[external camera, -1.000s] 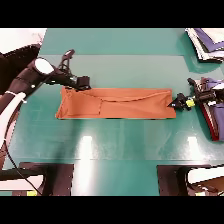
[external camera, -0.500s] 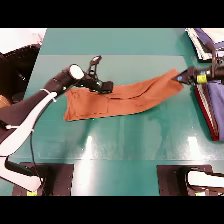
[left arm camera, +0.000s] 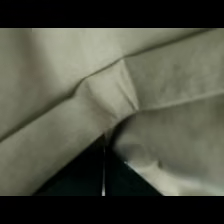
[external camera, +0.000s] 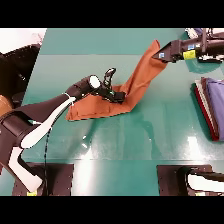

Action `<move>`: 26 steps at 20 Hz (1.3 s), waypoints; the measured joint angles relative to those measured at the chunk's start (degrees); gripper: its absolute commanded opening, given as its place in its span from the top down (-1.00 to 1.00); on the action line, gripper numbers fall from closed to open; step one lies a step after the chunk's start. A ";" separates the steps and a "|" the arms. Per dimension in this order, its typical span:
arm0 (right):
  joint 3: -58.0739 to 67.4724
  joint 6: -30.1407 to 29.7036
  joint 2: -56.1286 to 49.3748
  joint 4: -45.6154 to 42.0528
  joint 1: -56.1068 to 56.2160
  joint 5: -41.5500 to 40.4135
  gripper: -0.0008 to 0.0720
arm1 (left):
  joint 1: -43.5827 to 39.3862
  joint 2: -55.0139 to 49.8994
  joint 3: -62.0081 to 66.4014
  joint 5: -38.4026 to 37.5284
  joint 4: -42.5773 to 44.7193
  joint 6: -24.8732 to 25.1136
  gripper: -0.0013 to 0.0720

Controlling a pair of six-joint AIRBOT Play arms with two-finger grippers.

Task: Fold the shirts.

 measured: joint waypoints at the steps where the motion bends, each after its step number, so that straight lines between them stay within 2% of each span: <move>1: 0.42 0.09 -0.07 0.28 0.92 -0.37 0.94 | -0.11 -0.20 0.11 0.00 0.02 0.02 0.89; 5: 1.14 0.20 -1.60 3.34 3.98 -1.20 0.94 | 0.13 -0.26 2.34 -1.51 0.72 0.15 0.89; 8: 1.31 -1.11 -3.43 6.16 6.88 -1.79 0.94 | 3.39 2.05 4.76 -5.03 3.04 0.17 0.89; 12: 1.38 -2.99 -6.49 8.04 13.29 -5.14 0.94 | 12.72 10.25 6.03 -8.92 8.85 0.09 0.89; 15: 1.42 -5.31 -10.16 9.84 20.63 -11.32 0.92 | 21.62 17.88 6.34 -11.52 13.99 0.11 0.89; 16: 1.42 -6.78 -11.89 11.06 23.43 -14.16 0.69 | 24.79 20.44 6.40 -12.02 15.61 0.11 0.89; 17: 1.57 -8.44 -13.64 12.59 25.97 -16.81 0.14 | 27.74 22.75 6.45 -12.63 16.98 0.11 0.89; 18: 2.12 -10.38 -15.74 14.34 28.59 -19.61 -0.32 | 30.21 24.61 6.45 -13.27 17.81 0.13 0.89; 19: 3.17 -12.11 -18.03 15.50 30.93 -21.46 -0.51 | 32.61 26.25 6.45 -13.66 18.53 0.13 0.89; 21: 6.12 -14.27 -22.21 16.79 34.03 -22.80 -0.38 | 36.65 28.59 6.47 -14.93 19.74 0.13 0.89; 22: 8.00 -14.95 -24.20 16.83 34.84 -22.27 -0.17 | 38.07 29.42 6.45 -15.78 20.09 0.15 0.89; 26: 11.65 -11.98 -27.58 10.78 32.72 -14.99 -0.15 | 40.59 30.91 6.47 -18.23 20.65 0.17 0.89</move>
